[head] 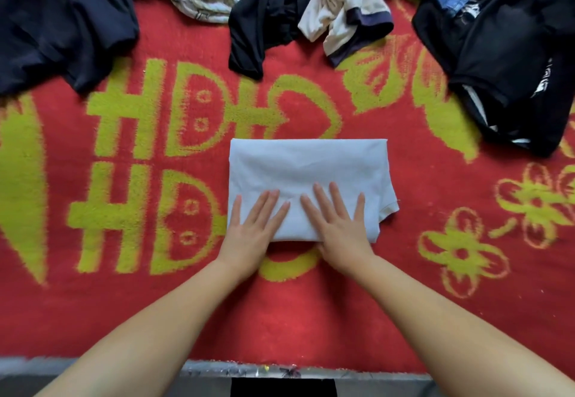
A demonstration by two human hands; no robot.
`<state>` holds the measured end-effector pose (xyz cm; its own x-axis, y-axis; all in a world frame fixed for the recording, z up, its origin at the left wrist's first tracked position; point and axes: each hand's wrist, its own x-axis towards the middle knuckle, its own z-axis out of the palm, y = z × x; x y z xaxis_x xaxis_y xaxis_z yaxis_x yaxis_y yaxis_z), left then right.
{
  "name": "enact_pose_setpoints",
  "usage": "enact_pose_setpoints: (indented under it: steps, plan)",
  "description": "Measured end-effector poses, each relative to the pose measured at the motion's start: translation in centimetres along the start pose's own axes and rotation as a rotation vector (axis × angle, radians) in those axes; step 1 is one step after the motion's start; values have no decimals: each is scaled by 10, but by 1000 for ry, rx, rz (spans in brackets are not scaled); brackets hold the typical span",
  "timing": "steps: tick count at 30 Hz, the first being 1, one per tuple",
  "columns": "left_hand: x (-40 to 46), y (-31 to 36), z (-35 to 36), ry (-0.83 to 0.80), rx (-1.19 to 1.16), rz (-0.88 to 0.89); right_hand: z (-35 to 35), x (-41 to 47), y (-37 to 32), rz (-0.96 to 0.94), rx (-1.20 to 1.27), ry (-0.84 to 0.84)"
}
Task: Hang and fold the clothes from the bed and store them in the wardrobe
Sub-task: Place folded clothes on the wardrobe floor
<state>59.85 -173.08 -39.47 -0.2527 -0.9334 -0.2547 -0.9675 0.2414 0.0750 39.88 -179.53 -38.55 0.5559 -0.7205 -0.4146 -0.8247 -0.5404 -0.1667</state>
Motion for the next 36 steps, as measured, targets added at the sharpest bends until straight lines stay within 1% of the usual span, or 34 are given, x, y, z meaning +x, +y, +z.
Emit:
enact_pose_setpoints:
  steps: [2, 3, 7, 9, 13, 19, 26, 29, 31, 36]
  plan:
    - [11, -6, -4, -9, 24, -20, -2, 8, 10, 78, -5, -38]
    - [14, -7, -7, -40, 38, -24, -5, 11, 12, 96, -1, -61]
    - [25, -11, -18, -263, 9, -78, -23, 19, 9, 146, 49, -141]
    - [25, -12, -33, -322, -37, -112, -40, 17, 5, 162, 76, -197]
    - [10, -11, -78, -302, -54, -133, -82, 2, -5, 126, 35, -224]
    - [-60, 12, -138, -301, -18, -202, -136, -56, -42, 12, -98, -279]
    - [-164, 73, -172, -121, -9, -356, -170, -150, -75, -169, -251, -164]
    - [-214, 101, -180, -64, -17, -433, -179, -188, -94, -299, -334, -76]
    - [-246, 113, -186, -58, -29, -489, -183, -207, -111, -375, -355, -68]
    - [-351, 124, -194, -70, -17, -673, -177, -247, -189, -548, -383, -60]
